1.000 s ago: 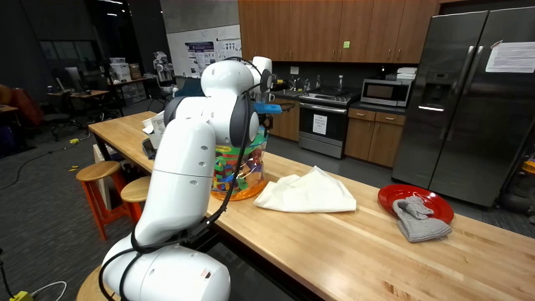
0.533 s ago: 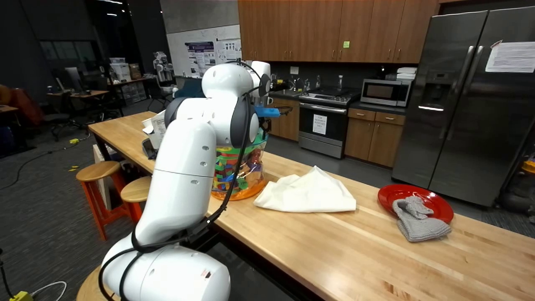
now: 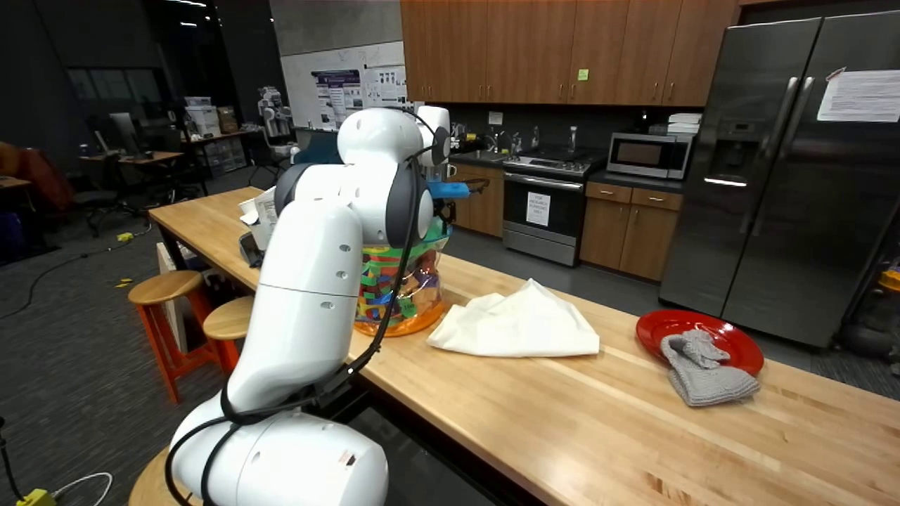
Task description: Remove the green block from the toy bag
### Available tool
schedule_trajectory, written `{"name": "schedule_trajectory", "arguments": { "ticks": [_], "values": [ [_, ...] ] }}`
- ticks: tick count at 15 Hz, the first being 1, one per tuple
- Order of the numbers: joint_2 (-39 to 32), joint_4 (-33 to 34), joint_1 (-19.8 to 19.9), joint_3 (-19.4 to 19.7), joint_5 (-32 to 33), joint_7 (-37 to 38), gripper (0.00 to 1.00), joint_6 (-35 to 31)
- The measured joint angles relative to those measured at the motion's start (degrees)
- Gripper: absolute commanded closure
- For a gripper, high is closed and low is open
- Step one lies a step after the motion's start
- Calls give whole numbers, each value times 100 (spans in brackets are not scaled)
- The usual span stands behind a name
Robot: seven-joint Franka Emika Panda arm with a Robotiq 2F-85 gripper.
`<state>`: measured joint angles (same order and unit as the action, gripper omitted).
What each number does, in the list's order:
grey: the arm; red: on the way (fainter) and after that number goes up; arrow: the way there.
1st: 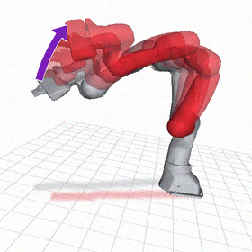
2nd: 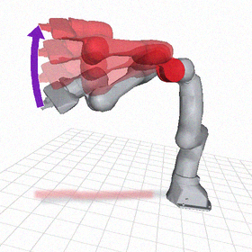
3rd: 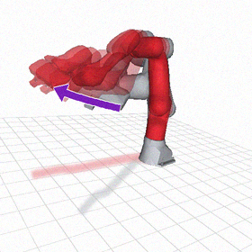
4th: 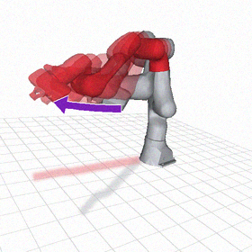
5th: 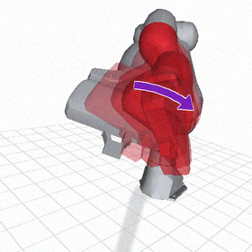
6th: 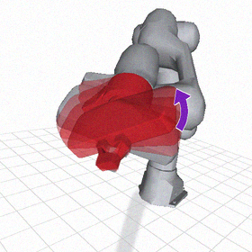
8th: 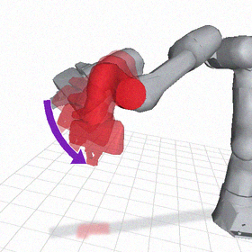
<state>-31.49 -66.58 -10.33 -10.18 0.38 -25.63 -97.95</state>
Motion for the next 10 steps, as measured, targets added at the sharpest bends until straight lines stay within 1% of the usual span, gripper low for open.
{"name": "schedule_trajectory", "arguments": {
  "ticks": [4, 10],
  "values": [
    [7, -23, -18, 5, 284, 2, 0, -113],
    [8, -86, -26, -14, 270, 2, 0, -141]
  ]
}}
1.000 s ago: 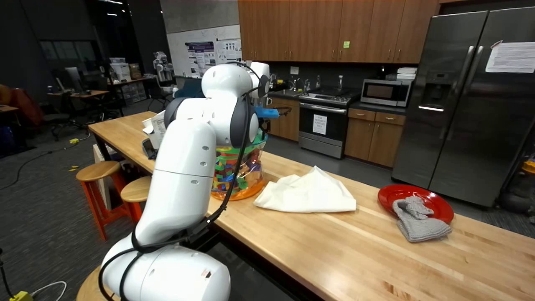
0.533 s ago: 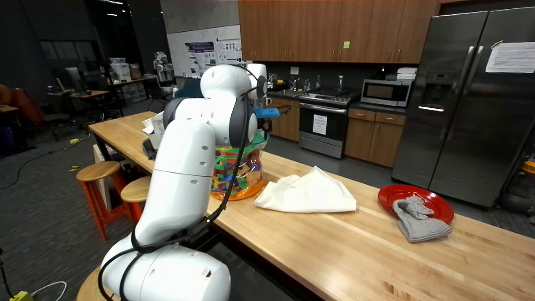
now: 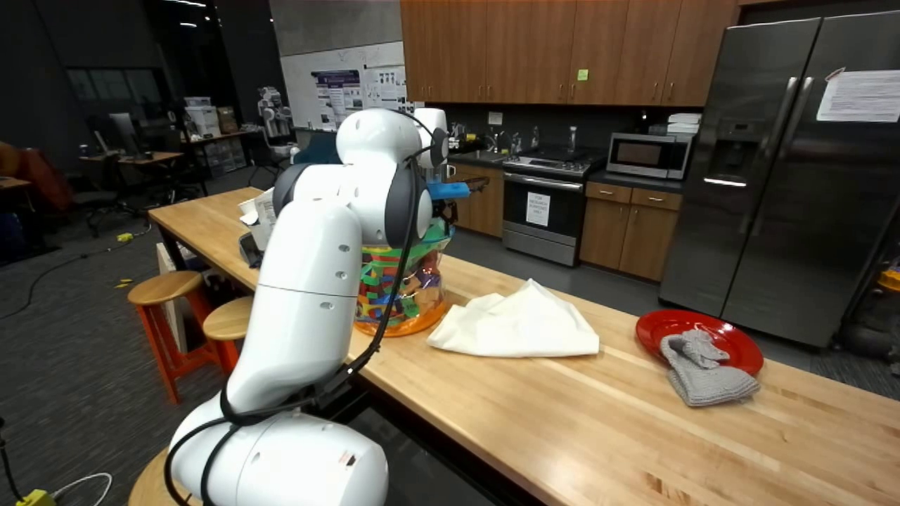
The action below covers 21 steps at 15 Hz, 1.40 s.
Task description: Remove the green block from the toy bag
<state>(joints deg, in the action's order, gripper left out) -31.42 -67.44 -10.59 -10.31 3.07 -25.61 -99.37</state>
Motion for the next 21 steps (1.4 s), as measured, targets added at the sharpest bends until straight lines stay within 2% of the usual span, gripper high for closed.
{"name": "schedule_trajectory", "arguments": {
  "ticks": [6, 7, 8, 12, 15, 21],
  "values": [
    [0, -213, 17, -40, -494, 12, 0, -381],
    [2, -246, 25, -41, -576, 12, 10, -437],
    [2, -274, 35, -41, -642, 12, 26, -482],
    [35, -358, 79, -41, -821, 11, 47, -587],
    [79, -416, 94, -41, -838, 7, 70, -614],
    [133, -440, 137, -22, -826, -39, 79, -567]
  ]
}}
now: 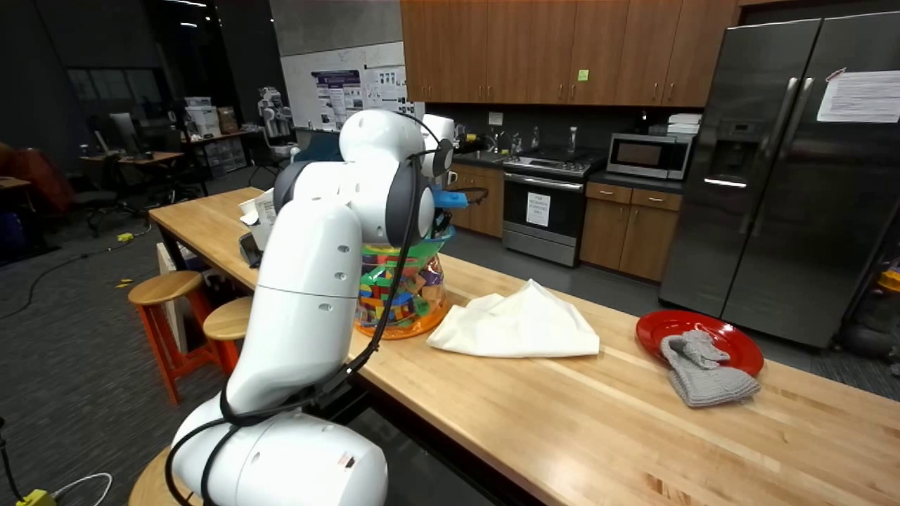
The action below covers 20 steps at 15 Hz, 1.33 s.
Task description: Remove the green block from the toy bag
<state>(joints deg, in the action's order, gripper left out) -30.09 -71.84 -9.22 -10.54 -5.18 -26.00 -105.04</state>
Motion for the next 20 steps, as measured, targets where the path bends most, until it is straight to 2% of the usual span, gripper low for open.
{"name": "schedule_trajectory", "arguments": {
  "ticks": [3, 9, 20],
  "values": [
    [52, 13, 43, 0, 6, -89, 81, 182],
    [192, 255, 60, -17, 7, -346, 83, 975],
    [270, 1114, 189, -7, -9, -536, 83, 1888]
  ]
}}
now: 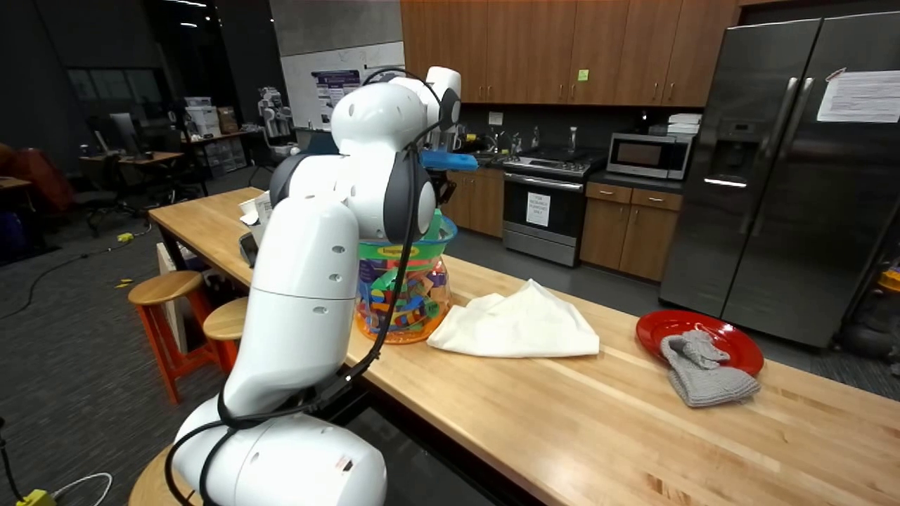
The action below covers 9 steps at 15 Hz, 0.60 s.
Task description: Remove the green block from the toy bag
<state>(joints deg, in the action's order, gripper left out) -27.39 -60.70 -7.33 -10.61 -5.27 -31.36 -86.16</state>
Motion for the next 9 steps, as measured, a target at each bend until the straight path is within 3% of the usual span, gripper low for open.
{"name": "schedule_trajectory", "arguments": {
  "ticks": [9],
  "values": [
    [1, 683, 475, 33, -50, 61, 83, 318]
  ]
}}
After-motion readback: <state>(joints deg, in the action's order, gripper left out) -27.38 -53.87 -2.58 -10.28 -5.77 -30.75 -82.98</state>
